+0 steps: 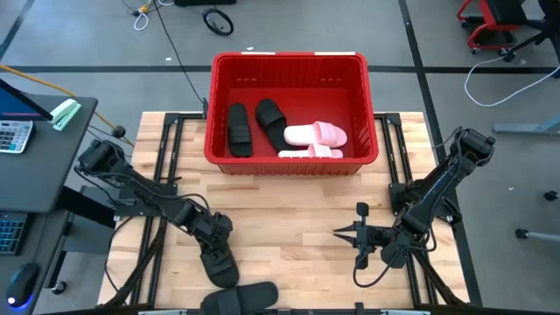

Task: Pick and place slides into bin
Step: Put the top black slide into the red bin

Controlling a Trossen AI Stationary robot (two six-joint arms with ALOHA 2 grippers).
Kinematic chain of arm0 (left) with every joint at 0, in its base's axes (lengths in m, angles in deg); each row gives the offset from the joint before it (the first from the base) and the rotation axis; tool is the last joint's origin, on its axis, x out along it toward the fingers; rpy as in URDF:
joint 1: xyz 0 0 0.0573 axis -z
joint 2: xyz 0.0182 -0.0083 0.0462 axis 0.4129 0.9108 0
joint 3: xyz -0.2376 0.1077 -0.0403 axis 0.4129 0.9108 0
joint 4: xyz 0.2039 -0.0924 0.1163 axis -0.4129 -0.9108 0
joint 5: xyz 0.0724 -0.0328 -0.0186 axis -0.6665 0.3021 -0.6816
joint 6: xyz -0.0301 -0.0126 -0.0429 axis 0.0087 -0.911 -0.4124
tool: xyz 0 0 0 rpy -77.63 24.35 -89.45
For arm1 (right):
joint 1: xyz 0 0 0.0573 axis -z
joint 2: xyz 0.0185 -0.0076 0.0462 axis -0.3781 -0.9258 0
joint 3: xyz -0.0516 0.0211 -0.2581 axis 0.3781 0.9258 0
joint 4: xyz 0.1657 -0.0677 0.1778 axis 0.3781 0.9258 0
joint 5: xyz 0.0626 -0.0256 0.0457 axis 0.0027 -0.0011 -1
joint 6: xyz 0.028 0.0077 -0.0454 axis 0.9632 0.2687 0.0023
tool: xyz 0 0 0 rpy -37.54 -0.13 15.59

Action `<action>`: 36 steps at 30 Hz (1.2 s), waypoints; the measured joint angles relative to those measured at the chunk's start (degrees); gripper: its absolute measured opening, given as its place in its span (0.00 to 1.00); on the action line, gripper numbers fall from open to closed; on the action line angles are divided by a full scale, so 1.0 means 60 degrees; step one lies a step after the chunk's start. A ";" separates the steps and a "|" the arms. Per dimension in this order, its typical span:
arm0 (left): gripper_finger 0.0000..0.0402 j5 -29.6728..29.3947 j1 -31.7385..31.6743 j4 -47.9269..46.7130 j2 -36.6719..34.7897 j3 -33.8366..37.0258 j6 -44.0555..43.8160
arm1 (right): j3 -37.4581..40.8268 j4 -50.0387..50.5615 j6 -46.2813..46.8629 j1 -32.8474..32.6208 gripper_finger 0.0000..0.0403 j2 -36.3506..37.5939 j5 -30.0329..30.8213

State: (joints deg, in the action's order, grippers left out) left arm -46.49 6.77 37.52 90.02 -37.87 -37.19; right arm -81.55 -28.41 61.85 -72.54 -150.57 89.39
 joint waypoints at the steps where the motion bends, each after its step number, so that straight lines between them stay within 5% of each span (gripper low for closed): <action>1: 0.45 0.0017 0.0007 0.0132 0.0141 0.0000 0.0021 | -0.0001 -0.0001 0.0001 0.0000 0.12 0.0002 -0.0002; 10: 0.37 0.0372 -0.0033 0.0851 0.0522 -0.0004 0.0501 | -0.0001 -0.0163 0.0005 0.0002 0.12 0.0002 -0.0002; 18: 0.04 0.0066 -0.0027 0.1524 0.0515 -0.0007 0.2603 | -0.0001 -0.0190 -0.0002 0.0001 0.12 0.0001 -0.0002; 28: 0.03 -0.2813 -0.0359 0.1638 0.0112 -0.0421 0.3282 | -0.0001 -0.0212 -0.0013 -0.0001 0.12 0.0002 0.0001; 36: 0.03 -0.6445 -0.0837 0.1484 -0.0170 -0.3266 0.6810 | -0.0001 -0.0212 -0.0032 -0.0001 0.12 0.0003 -0.0001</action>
State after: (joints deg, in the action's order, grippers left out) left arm -85.16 1.75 46.42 89.00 -57.47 3.66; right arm -81.56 -29.69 61.66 -72.54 -150.55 89.38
